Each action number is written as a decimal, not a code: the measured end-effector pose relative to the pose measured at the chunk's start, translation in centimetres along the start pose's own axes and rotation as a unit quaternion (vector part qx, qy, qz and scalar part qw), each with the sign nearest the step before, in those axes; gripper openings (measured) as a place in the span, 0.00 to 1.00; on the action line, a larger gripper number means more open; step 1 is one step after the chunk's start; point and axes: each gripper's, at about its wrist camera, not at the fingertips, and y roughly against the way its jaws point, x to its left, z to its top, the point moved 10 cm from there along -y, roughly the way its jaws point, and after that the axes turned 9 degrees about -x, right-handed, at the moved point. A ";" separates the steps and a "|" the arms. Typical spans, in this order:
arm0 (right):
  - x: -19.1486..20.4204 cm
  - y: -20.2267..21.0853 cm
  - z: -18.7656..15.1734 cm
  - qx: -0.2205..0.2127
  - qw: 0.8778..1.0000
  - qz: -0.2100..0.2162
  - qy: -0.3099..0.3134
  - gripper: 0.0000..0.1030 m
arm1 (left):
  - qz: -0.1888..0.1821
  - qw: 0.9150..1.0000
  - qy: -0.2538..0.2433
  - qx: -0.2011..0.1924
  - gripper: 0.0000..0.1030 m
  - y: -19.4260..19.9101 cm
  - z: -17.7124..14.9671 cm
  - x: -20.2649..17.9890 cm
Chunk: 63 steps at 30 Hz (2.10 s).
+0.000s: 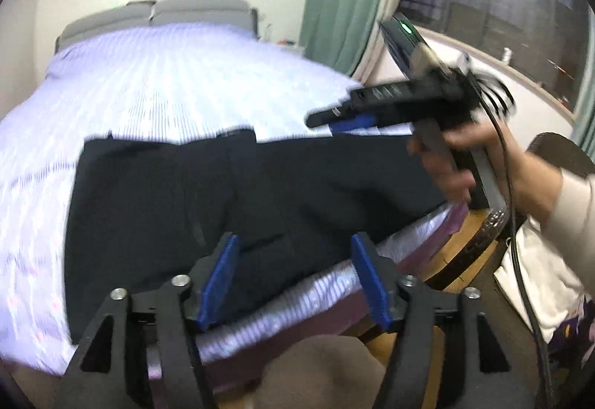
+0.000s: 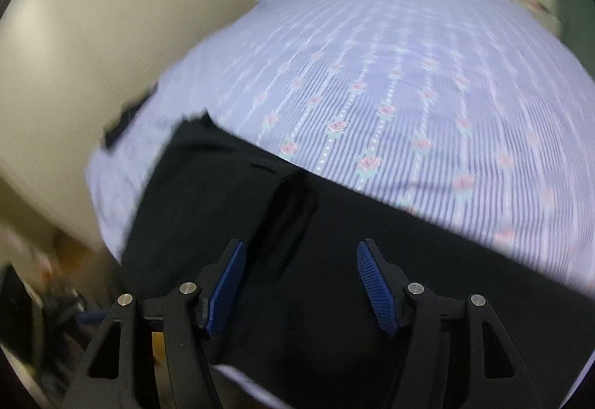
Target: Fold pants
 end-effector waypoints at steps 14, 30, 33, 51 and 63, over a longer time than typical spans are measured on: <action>4.1 1.2 -10.8 -0.094 0.965 -0.061 -0.237 0.87 | -0.207 0.961 -0.110 0.143 0.83 -7.4 7.6 10.6; 5.2 -4.9 -13.0 -0.041 0.960 -0.102 -0.259 0.87 | -0.297 0.829 -0.349 0.320 0.72 -21.3 3.4 8.5; 5.3 -5.7 -13.1 -0.032 0.964 -0.098 -0.246 0.84 | -0.300 0.818 -0.344 0.350 0.72 -22.1 1.6 8.3; 6.6 -2.5 -10.6 -0.087 0.970 -0.080 -0.213 0.21 | -0.318 0.822 -0.354 0.314 0.36 -21.0 4.0 5.5; 2.3 -1.0 -12.9 -0.082 0.960 -0.136 -0.232 0.30 | -0.305 0.827 -0.353 0.314 0.51 -24.9 2.8 2.5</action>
